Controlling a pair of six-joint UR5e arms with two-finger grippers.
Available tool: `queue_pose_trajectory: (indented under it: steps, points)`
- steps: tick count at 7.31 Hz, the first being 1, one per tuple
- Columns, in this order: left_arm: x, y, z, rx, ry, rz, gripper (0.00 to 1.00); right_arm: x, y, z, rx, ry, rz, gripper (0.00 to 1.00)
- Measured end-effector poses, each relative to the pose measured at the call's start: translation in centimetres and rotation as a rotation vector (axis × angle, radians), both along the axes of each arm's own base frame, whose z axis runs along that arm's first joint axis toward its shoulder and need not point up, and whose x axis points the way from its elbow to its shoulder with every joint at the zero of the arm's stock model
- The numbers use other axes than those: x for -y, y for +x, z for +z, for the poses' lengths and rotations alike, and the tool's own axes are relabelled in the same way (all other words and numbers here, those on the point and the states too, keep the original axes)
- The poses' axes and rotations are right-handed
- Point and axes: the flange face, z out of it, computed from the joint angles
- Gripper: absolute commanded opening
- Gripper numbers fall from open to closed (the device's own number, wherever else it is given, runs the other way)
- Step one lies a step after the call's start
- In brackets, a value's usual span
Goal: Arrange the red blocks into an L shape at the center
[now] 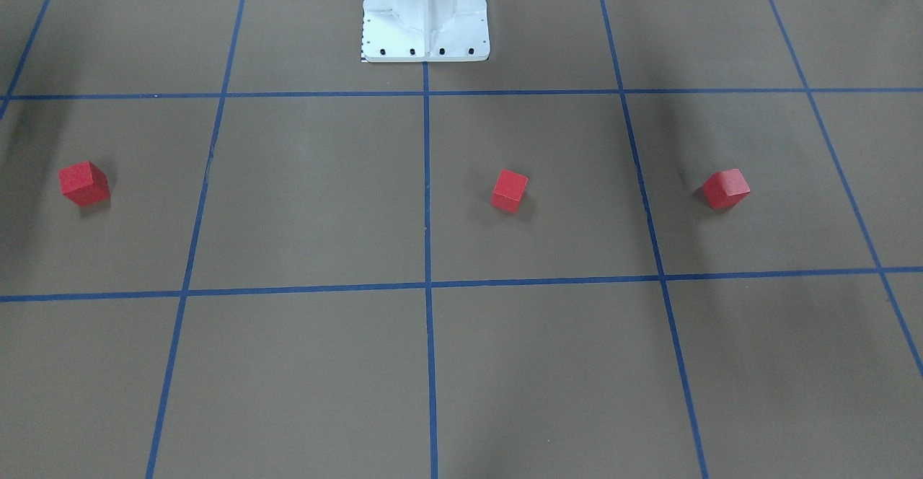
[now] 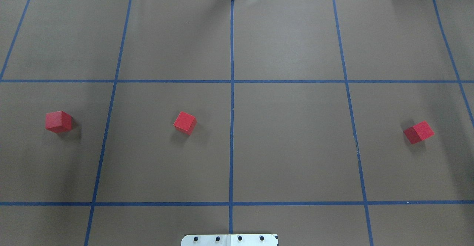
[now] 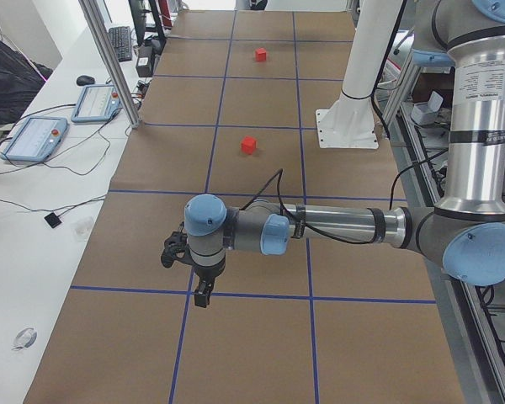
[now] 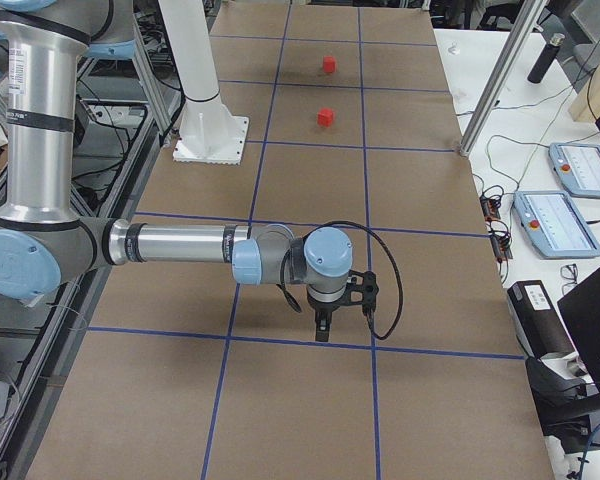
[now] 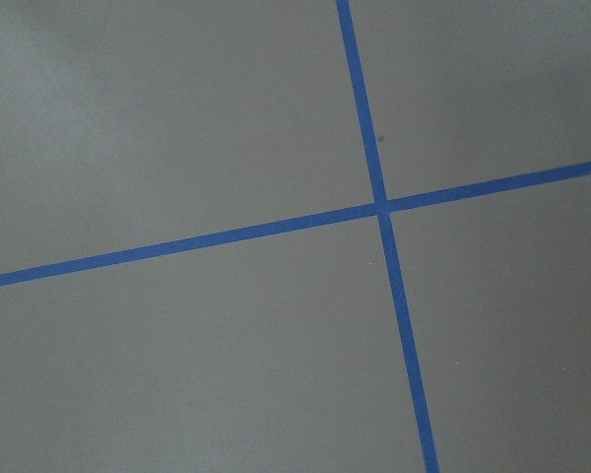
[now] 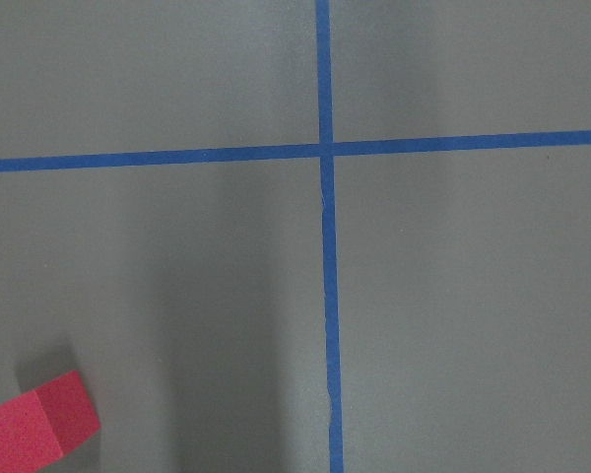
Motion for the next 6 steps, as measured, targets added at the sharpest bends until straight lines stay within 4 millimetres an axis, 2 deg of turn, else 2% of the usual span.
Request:
queue_pose_trajectory:
  steps: [6]
  points:
    - [-0.3,0.06,-0.27,0.001,0.006,-0.004,1.0,0.6,0.03,-0.76,0.0,0.016,0.002,0.99]
